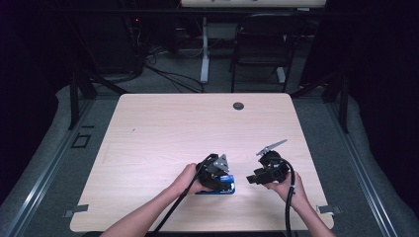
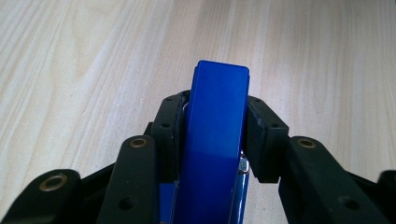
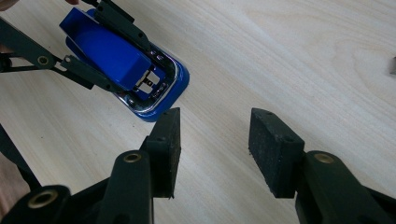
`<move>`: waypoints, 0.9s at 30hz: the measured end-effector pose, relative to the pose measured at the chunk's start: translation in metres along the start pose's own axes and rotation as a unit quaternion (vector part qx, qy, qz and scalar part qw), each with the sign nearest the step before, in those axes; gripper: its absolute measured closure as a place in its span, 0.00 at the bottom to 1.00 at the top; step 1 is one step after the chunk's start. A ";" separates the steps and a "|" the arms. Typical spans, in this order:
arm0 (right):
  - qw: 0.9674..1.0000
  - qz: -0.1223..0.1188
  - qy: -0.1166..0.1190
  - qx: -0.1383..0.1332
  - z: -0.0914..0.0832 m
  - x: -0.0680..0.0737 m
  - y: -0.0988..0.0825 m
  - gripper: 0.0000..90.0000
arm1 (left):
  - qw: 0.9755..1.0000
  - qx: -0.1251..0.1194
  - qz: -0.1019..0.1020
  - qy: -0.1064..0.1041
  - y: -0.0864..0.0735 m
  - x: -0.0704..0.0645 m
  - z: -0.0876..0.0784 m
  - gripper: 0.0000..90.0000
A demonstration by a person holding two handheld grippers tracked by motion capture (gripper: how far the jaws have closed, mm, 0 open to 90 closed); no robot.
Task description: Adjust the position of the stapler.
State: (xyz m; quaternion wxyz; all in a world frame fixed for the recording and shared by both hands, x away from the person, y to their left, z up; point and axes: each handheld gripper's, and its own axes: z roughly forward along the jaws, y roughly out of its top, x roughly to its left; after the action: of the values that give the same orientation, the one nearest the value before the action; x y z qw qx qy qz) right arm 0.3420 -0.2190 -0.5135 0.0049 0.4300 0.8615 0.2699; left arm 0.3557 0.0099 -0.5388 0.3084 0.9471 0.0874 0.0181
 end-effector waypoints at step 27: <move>1.000 -0.002 0.005 0.002 0.006 0.005 0.001 0.61 | 0.999 -0.016 0.028 -0.008 -0.002 0.001 -0.009 0.72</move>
State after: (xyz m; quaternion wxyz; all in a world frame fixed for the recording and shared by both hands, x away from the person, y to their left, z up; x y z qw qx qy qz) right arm 0.3411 -0.2121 -0.5171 0.0002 0.4266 0.8632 0.2700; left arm 0.3557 0.0165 -0.5325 0.3234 0.9443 0.0577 0.0210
